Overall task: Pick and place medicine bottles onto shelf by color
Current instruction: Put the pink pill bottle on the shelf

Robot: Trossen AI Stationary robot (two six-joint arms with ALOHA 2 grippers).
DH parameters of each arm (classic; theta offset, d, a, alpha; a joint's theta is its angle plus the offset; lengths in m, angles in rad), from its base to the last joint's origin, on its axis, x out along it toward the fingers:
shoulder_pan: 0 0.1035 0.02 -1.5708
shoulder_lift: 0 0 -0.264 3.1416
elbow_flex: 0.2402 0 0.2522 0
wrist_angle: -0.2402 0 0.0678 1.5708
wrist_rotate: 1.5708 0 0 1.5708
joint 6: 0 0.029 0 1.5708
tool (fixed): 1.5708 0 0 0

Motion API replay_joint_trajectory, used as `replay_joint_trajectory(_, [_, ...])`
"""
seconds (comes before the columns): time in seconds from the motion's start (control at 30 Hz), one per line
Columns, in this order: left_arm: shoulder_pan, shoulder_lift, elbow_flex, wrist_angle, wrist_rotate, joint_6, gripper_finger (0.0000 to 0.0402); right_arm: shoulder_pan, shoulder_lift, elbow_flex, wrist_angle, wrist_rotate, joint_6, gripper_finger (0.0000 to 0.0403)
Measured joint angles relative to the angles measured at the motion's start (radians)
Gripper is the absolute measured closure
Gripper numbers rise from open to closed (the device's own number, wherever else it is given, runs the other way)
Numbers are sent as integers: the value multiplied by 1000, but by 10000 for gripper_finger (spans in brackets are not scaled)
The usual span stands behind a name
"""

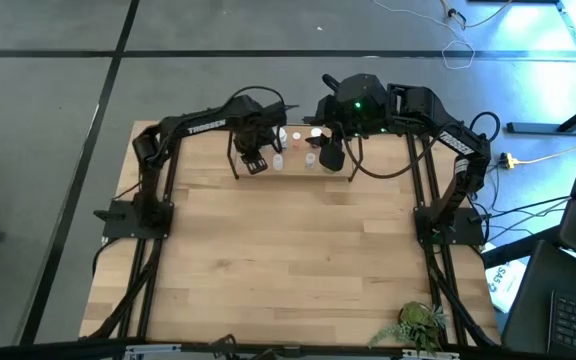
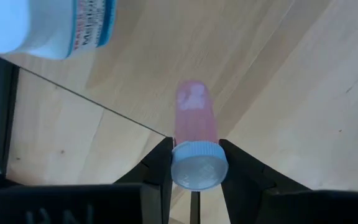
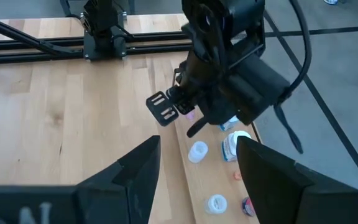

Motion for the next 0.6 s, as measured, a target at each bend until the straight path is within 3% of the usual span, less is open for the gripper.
replay_joint_trajectory(0.33, [-9, 37, 0, 13, 2, 20, 311, 0, 0, 0, 1, 3, -2, 190])
replay_joint_trajectory(0.6, [-18, 49, 0, 26, 3, 35, 311, 0, 0, 0, 1, 88, 1, 190])
